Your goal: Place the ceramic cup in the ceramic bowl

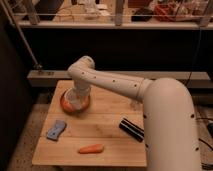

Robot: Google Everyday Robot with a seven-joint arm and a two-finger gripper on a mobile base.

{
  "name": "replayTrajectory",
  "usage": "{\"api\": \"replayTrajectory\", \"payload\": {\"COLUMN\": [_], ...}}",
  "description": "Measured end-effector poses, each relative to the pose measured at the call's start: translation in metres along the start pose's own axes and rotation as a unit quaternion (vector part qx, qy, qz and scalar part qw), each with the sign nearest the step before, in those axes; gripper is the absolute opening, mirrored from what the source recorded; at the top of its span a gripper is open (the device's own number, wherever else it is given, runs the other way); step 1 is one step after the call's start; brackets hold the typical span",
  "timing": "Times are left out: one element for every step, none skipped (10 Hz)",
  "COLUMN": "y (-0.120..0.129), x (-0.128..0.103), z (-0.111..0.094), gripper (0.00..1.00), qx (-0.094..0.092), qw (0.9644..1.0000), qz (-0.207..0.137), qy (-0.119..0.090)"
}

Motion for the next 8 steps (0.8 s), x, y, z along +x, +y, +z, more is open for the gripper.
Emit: {"api": "replayTrajectory", "payload": {"y": [-0.0009,-0.0007,-0.0001,0.0004,0.0007,0.0007,0.0000,-0.0011], "x": [0.0000,0.0003,0.0008,0.0012,0.0021,0.0026,0.0028,0.0027], "z": [0.0002,0.0003,0.0004,0.0003,0.0002,0.0004,0.0005,0.0008], "gripper": [0.26,0.26,0.26,0.26,0.26,0.26,0.26,0.26], "qx": [-0.001,-0.002,-0.003,-0.004,-0.004,-0.006,-0.006,-0.007], "qw": [1.0000,1.0000,1.0000,1.0000,1.0000,1.0000,1.0000,1.0000], "qz": [-0.001,-0.001,-0.001,-0.001,0.000,-0.001,-0.001,-0.003], "qy": [0.000,0.001,0.001,0.002,0.002,0.003,0.004,0.004]}}
